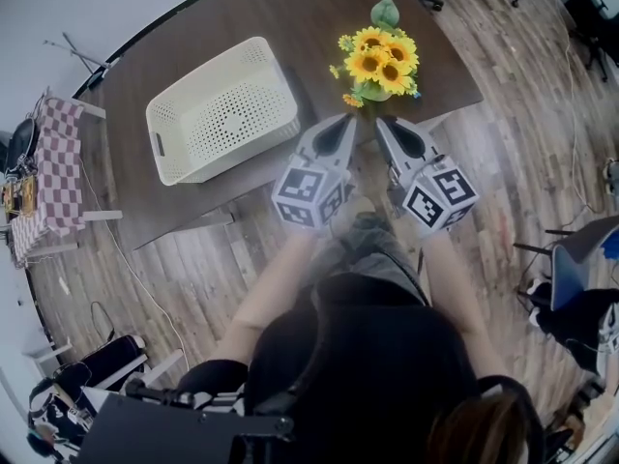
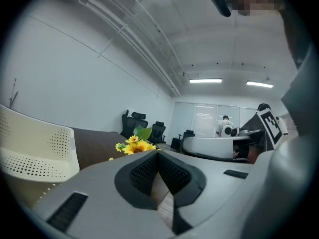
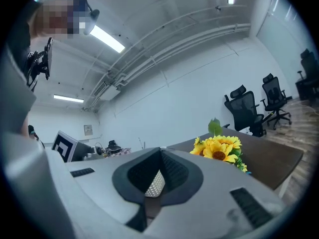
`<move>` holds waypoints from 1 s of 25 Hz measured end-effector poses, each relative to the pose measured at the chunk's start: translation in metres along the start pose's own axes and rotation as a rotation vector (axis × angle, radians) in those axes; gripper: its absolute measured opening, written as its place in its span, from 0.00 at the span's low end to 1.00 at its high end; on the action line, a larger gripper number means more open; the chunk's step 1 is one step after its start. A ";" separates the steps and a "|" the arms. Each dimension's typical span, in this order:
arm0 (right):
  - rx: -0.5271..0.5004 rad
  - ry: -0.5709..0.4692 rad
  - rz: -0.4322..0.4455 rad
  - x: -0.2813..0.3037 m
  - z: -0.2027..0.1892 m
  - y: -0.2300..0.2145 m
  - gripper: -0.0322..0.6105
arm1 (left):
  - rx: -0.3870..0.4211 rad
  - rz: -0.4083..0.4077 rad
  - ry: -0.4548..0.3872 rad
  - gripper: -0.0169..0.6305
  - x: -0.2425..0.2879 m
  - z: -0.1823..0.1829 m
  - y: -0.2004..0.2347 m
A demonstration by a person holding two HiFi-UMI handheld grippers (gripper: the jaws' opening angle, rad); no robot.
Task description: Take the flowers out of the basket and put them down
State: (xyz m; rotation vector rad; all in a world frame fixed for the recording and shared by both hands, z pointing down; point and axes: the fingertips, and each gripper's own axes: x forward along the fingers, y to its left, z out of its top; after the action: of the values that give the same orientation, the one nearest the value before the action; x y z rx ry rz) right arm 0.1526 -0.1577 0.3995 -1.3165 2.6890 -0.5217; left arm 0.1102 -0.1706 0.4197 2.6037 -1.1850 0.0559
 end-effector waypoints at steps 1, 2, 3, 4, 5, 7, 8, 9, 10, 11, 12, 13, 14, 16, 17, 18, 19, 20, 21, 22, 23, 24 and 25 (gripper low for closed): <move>0.000 -0.001 -0.007 -0.002 -0.002 0.004 0.05 | 0.001 -0.001 0.000 0.03 -0.004 -0.002 -0.001; 0.005 -0.002 -0.013 -0.004 -0.003 0.007 0.05 | 0.001 -0.002 -0.001 0.03 -0.009 -0.003 -0.002; 0.011 -0.006 -0.019 -0.005 -0.004 0.010 0.05 | 0.001 -0.003 -0.002 0.03 -0.013 -0.003 -0.003; 0.017 -0.010 -0.026 -0.007 -0.005 0.013 0.05 | 0.002 -0.004 -0.004 0.03 -0.016 -0.004 -0.003; 0.021 -0.016 -0.033 -0.009 -0.006 0.015 0.05 | 0.002 -0.004 -0.006 0.03 -0.020 -0.004 -0.004; 0.024 -0.026 -0.048 -0.014 -0.007 0.020 0.05 | 0.005 -0.006 -0.012 0.03 -0.027 -0.005 -0.008; 0.022 -0.030 -0.054 -0.017 -0.009 0.024 0.05 | 0.009 -0.006 -0.015 0.03 -0.031 -0.005 -0.009; 0.018 -0.032 -0.059 -0.018 -0.011 0.027 0.05 | 0.014 -0.007 -0.019 0.03 -0.035 -0.006 -0.011; 0.012 -0.033 -0.063 -0.020 -0.013 0.031 0.05 | 0.016 -0.007 -0.024 0.03 -0.040 -0.006 -0.012; 0.007 -0.033 -0.066 -0.022 -0.015 0.035 0.05 | 0.015 -0.009 -0.028 0.03 -0.044 -0.007 -0.013; 0.005 -0.034 -0.069 -0.024 -0.017 0.039 0.05 | 0.014 -0.011 -0.032 0.03 -0.048 -0.008 -0.015; 0.005 -0.035 -0.072 -0.026 -0.020 0.043 0.05 | 0.013 -0.013 -0.035 0.03 -0.053 -0.009 -0.016; 0.006 -0.035 -0.075 -0.029 -0.023 0.047 0.05 | 0.012 -0.016 -0.036 0.03 -0.058 -0.010 -0.017; 0.006 -0.032 -0.082 -0.035 -0.031 0.055 0.05 | 0.008 -0.022 -0.037 0.03 -0.069 -0.014 -0.020; 0.009 -0.030 -0.085 -0.039 -0.036 0.060 0.05 | 0.005 -0.026 -0.037 0.03 -0.075 -0.016 -0.022; 0.015 -0.030 -0.088 -0.042 -0.040 0.064 0.05 | 0.001 -0.030 -0.037 0.03 -0.081 -0.019 -0.023; 0.024 -0.032 -0.091 -0.046 -0.044 0.069 0.05 | -0.003 -0.035 -0.034 0.03 -0.086 -0.023 -0.024; 0.038 -0.036 -0.095 -0.049 -0.047 0.073 0.05 | -0.009 -0.039 -0.029 0.03 -0.091 -0.027 -0.026; 0.056 -0.042 -0.100 -0.053 -0.050 0.076 0.05 | -0.018 -0.043 -0.022 0.03 -0.096 -0.032 -0.027; 0.073 -0.050 -0.104 -0.057 -0.053 0.079 0.05 | -0.029 -0.045 -0.017 0.03 -0.101 -0.037 -0.027; 0.084 -0.057 -0.108 -0.060 -0.054 0.081 0.05 | -0.040 -0.045 -0.013 0.03 -0.105 -0.041 -0.028; 0.087 -0.063 -0.111 -0.062 -0.056 0.084 0.05 | -0.045 -0.043 -0.011 0.03 -0.109 -0.044 -0.028; 0.085 -0.066 -0.111 -0.064 -0.057 0.087 0.05 | -0.045 -0.043 -0.010 0.03 -0.113 -0.046 -0.029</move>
State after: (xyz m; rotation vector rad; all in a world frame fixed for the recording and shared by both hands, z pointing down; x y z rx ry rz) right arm 0.1140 -0.0434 0.4187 -1.4396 2.5229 -0.5870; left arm 0.0605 -0.0577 0.4398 2.5917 -1.1202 0.0065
